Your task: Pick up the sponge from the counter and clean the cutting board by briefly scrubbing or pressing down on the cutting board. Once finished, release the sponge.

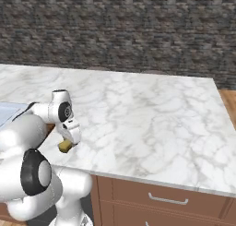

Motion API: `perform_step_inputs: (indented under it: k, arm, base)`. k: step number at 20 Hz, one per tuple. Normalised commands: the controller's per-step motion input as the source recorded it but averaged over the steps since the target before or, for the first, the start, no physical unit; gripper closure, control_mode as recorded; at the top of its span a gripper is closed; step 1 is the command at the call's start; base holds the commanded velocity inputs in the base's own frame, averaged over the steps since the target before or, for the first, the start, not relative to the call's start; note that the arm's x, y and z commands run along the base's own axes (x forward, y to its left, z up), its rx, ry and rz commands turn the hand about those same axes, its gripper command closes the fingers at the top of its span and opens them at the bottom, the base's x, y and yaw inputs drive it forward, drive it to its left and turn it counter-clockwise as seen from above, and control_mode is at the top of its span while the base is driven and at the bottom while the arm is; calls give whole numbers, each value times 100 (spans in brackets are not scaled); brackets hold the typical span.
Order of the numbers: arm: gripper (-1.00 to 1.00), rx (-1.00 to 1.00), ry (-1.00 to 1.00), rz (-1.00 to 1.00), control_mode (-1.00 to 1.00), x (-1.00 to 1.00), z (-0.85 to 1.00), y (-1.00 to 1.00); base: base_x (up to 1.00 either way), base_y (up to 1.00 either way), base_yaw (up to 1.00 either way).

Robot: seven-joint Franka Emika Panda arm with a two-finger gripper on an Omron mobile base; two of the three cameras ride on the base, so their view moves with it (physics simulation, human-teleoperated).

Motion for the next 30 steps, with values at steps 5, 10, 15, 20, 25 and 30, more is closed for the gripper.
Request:
perform_step_inputs:
  k: [5,10,15,20,25,30]
  arm:
    - [100,-7,13,37,-100,0,6,100]
    - [100,-8,4,41,-100,0,0,100]
    - [100,-9,0,42,-100,1,0,98]
    - [100,1,0,47,-100,31,-18,52]
    - [100,7,-4,47,-100,20,-34,15]
    - [100,14,2,47,-100,40,-33,1]
  base:
    - [0,0,0]
    - [0,0,0]
    - [0,0,0]
    - [0,0,0]
    - [0,0,0]
    - [0,0,0]
